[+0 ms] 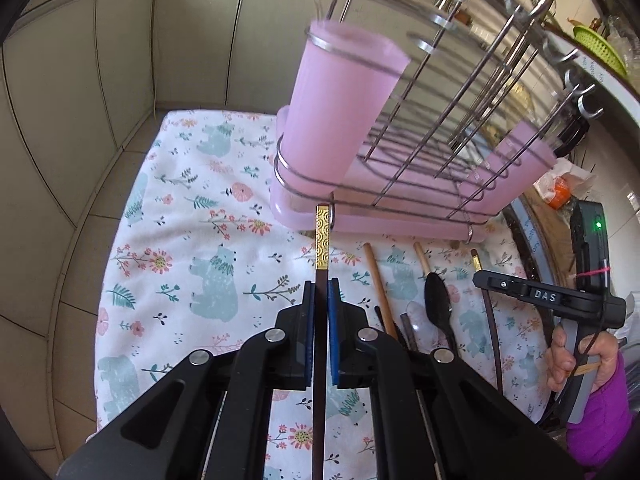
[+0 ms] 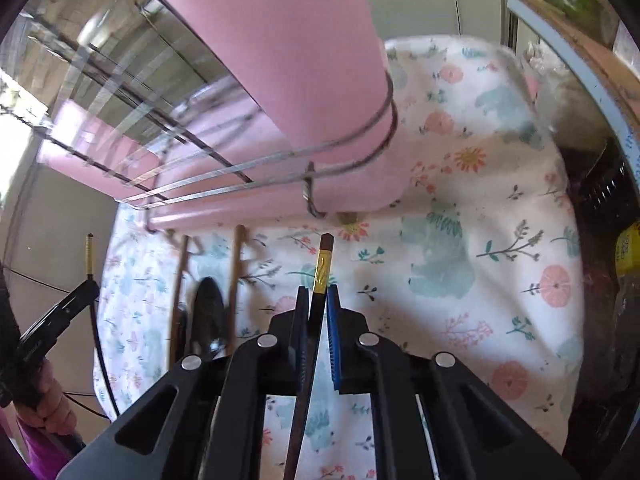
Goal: Organize utensils
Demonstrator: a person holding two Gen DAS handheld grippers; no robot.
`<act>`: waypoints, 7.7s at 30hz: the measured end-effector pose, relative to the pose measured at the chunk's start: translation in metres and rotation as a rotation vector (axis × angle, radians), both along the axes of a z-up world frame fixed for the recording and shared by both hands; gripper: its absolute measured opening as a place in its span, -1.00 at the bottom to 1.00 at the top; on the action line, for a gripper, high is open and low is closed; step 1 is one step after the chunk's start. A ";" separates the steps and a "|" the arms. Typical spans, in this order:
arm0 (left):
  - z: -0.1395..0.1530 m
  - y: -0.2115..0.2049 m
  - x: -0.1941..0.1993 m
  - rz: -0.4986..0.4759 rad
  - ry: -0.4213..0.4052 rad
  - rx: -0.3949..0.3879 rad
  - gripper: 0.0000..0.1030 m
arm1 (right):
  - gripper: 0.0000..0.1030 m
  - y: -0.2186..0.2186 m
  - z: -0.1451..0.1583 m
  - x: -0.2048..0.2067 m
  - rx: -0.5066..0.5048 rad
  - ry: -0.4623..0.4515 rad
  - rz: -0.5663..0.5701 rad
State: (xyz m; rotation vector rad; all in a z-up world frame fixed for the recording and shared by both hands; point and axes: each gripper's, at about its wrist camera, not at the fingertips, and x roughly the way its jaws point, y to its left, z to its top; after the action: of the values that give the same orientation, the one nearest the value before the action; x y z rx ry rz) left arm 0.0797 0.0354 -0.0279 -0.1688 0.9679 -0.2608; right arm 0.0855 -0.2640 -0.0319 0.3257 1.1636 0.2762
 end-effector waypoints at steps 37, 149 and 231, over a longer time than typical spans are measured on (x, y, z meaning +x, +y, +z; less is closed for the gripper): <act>0.243 0.028 0.009 0.208 -0.744 -0.072 -0.90 | -0.89 -0.050 0.261 -0.002 -0.082 -1.122 -0.335; -0.044 -0.059 0.036 0.049 0.146 0.024 -0.88 | -0.37 -0.016 0.001 -0.053 0.073 -0.200 -0.123; 0.119 0.025 -0.026 0.113 -0.473 -0.247 -0.88 | -0.97 -0.026 0.230 -0.025 -0.261 -1.262 -0.391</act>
State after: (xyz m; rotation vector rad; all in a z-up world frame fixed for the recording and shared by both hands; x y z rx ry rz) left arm 0.0537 0.0600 0.0910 -0.3685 0.4526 -0.2996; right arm 0.0608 -0.2903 0.1979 0.0876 -0.1232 -0.0457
